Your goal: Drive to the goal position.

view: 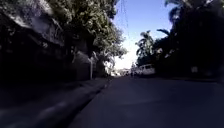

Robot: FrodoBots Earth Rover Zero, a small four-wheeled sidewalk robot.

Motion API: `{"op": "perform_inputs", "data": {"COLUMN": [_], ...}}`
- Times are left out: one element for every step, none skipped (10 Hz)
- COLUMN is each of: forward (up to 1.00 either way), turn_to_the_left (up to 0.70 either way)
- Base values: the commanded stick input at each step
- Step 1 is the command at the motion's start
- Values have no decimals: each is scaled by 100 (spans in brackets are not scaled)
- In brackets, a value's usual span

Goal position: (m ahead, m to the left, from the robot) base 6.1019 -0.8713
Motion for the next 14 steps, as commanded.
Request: {"op": "perform_inputs", "data": {"forward": [100, 100, 100, 100, 100, 100, 100, 100, 100, 100, 100, 100, 100, 100], "turn_to_the_left": [-3, -14, -18, -17, -3, -1, 0, 0, 0, 0, 0, 0, 0, 0]}}
